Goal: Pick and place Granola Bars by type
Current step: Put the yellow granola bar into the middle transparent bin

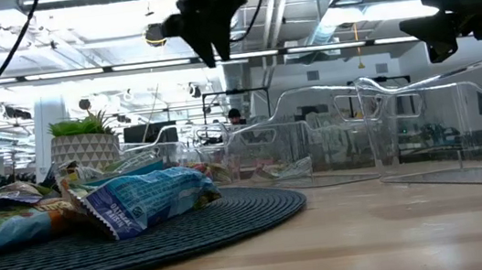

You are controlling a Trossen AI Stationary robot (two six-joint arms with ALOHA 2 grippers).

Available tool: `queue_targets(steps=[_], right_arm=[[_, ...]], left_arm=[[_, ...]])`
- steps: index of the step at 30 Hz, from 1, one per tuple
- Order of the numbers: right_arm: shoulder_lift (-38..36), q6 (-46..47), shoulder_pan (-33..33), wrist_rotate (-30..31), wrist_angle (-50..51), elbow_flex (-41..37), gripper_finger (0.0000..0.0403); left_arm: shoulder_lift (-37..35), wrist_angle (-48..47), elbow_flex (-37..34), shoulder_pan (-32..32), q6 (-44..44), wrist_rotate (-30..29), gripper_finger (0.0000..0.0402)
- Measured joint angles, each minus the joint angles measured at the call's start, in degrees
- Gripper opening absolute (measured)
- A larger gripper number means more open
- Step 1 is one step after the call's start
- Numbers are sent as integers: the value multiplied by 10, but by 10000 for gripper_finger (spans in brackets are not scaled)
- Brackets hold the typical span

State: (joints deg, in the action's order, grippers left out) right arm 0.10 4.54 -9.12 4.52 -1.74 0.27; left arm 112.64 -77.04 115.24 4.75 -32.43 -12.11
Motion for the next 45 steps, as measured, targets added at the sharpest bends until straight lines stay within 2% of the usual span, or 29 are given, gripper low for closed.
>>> queue_targets(steps=[8, 13, 21, 27, 31, 36, 45], right_arm=[[0, 0, 0, 0, 0, 0, 224], [0, 0, 0, 0, 0, 0, 224], [0, 0, 0, 0, 0, 0, 224], [0, 0, 0, 0, 0, 0, 224], [0, 0, 0, 0, 0, 0, 224], [0, 0, 0, 0, 0, 0, 224], [0, 0, 0, 0, 0, 0, 224]], left_arm=[[-14, -98, 0, -62, -120, -29, 167], [-22, -123, 0, -116, -201, -42, 167], [-22, -129, -4, -195, -331, -14, 167], [-22, -131, -59, -229, -413, 6, 167], [-22, -100, -115, -233, -423, 26, 167], [-35, -1, -182, -231, -423, 44, 167], [-76, 84, -291, -214, -423, 77, 167]])
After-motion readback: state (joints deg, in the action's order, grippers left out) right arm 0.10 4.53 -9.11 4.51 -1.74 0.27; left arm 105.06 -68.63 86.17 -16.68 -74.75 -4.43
